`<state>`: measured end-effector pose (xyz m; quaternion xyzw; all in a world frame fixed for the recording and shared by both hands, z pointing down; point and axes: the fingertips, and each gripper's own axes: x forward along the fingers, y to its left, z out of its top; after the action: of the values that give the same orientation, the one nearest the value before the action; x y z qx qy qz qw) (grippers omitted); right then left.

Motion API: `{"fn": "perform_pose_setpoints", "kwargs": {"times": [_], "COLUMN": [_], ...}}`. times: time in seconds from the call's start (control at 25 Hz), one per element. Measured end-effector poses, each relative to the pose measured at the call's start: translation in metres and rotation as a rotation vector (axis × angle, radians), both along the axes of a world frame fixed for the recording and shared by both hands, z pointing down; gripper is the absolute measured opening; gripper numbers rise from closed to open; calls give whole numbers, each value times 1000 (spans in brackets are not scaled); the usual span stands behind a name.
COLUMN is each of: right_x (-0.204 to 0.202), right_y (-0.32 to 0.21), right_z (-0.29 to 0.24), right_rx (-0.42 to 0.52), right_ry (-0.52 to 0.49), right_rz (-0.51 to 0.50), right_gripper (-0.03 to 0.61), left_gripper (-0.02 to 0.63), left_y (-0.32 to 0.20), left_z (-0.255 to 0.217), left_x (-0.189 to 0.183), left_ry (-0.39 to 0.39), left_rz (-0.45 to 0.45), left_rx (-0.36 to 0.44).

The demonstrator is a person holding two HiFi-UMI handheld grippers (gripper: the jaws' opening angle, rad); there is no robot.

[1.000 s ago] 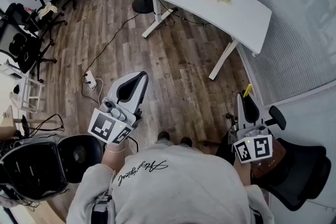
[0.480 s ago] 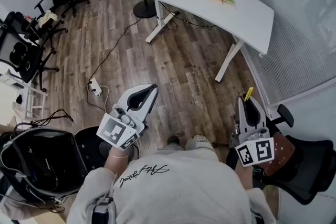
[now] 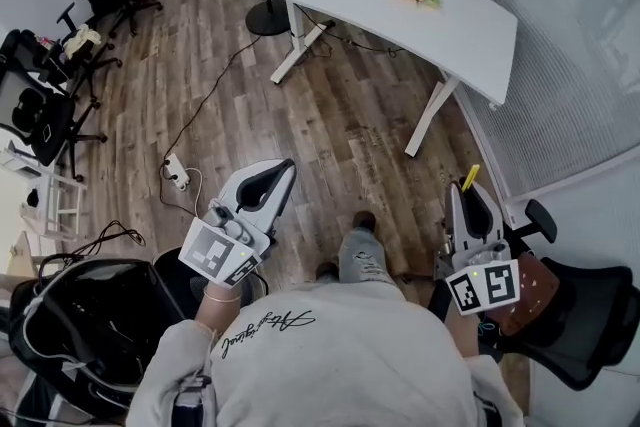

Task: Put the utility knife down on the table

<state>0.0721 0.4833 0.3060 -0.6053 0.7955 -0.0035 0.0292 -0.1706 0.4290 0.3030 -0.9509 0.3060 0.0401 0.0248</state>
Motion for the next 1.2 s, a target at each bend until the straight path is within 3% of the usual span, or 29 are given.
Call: {"fn": "perform_pose_setpoints", "kwargs": {"times": [0.36, 0.88, 1.2], "right_x": [22, 86, 121], "right_y": [-79, -197, -241], "right_z": [-8, -31, -23], "right_rx": [37, 67, 49], "right_ry": [11, 28, -24], "right_rz": [-73, -148, -188], "right_gripper": [69, 69, 69], "left_gripper": [-2, -2, -2], "left_y": [-60, -168, -200], "left_z": [-10, -33, -33], "left_x": [17, 98, 129], "left_ry": [39, 74, 49], "left_rz": [-64, -82, -117], "left_rx": [31, 75, 64]}}
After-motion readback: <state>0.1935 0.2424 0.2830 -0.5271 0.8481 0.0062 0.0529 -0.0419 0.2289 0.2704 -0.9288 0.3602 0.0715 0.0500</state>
